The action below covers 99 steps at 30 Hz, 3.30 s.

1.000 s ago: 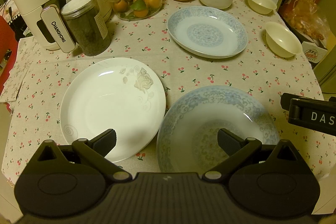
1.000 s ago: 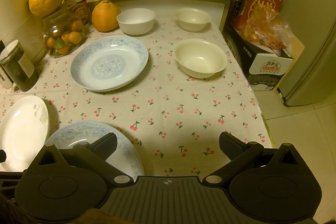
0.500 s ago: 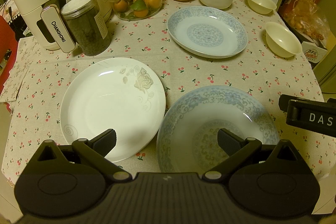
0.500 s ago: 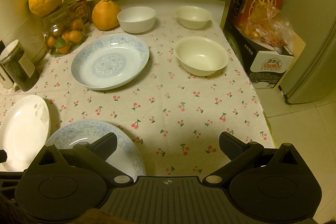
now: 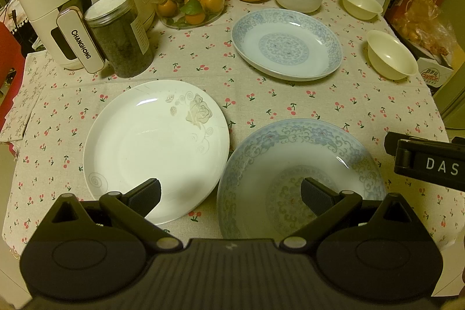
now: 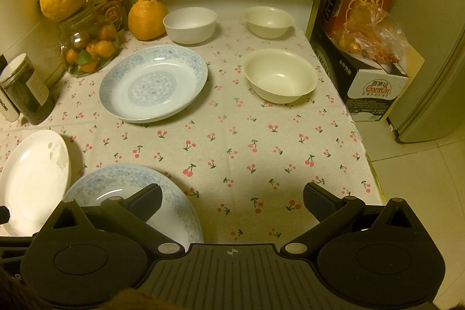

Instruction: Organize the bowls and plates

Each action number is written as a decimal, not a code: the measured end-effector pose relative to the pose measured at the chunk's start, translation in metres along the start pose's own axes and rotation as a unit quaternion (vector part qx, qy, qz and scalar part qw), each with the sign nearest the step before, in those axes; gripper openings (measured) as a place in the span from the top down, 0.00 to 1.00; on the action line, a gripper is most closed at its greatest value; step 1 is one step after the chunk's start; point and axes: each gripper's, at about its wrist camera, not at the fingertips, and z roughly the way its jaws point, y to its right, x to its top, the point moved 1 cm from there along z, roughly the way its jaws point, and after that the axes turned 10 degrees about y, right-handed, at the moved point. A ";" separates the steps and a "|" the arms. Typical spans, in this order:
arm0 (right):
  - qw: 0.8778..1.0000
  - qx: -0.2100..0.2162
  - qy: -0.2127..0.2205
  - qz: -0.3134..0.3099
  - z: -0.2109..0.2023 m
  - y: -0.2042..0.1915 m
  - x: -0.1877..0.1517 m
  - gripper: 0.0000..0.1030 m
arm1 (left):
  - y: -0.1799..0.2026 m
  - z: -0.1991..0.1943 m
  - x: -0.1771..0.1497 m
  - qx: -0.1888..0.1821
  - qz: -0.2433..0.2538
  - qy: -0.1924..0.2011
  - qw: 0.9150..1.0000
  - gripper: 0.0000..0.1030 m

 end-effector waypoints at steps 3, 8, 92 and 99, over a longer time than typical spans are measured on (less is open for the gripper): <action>1.000 -0.001 0.000 -0.001 0.000 0.000 0.000 0.00 | 0.000 0.000 0.000 0.000 0.001 0.000 1.000 0.00; 1.000 -0.001 0.000 0.001 0.000 0.001 0.001 0.00 | 0.001 -0.001 0.001 -0.001 0.004 0.002 1.000 0.00; 0.932 0.164 -0.010 0.324 0.153 0.037 0.058 0.86 | -0.022 0.147 0.101 -0.118 -0.084 0.074 0.987 0.92; 0.937 0.169 -0.007 0.305 0.137 0.045 0.058 0.86 | -0.019 0.138 0.094 -0.128 -0.061 0.069 0.987 0.90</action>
